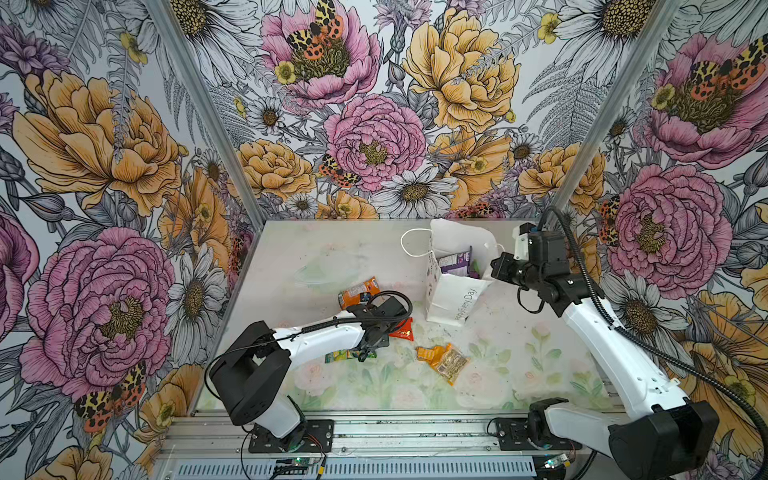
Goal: Place the snacks into the paper bag
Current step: 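Lift the green Spring Tea bag with the left gripper, then carry the green Spring Tea bag with the left gripper toward the paper bag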
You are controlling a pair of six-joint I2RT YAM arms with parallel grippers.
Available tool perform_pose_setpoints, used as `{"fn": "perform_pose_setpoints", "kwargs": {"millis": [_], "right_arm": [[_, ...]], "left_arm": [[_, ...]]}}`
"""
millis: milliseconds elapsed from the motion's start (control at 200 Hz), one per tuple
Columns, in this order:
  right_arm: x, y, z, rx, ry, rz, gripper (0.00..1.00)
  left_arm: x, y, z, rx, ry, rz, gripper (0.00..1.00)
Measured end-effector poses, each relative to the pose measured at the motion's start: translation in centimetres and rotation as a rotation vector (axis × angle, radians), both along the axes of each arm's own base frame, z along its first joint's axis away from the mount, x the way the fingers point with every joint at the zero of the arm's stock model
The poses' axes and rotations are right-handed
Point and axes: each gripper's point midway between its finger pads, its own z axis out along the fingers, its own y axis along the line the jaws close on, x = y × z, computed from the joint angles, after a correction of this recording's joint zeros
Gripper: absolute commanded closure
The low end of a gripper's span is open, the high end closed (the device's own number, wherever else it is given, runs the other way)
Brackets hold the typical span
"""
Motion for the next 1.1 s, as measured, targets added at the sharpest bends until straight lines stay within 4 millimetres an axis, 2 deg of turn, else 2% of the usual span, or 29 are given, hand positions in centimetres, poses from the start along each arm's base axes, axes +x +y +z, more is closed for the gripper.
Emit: {"fn": "perform_pose_setpoints", "kwargs": {"millis": [420, 556, 886, 1101], "right_arm": [[0.1, 0.1, 0.0, 0.000, 0.002, 0.001, 1.00], [0.3, 0.1, 0.0, 0.003, 0.001, 0.004, 1.00], [0.3, 0.3, 0.1, 0.007, 0.001, 0.009, 1.00], [0.3, 0.3, 0.1, 0.007, 0.001, 0.009, 1.00]], "left_arm": [[-0.4, 1.3, 2.6, -0.148, -0.141, 0.063, 1.00], [0.3, 1.8, 3.6, -0.221, -0.179, 0.097, 1.00], [2.0, 2.1, 8.8, -0.470, -0.327, 0.135, 1.00], [2.5, 1.0, 11.2, -0.566, -0.378, 0.075, 1.00]]}}
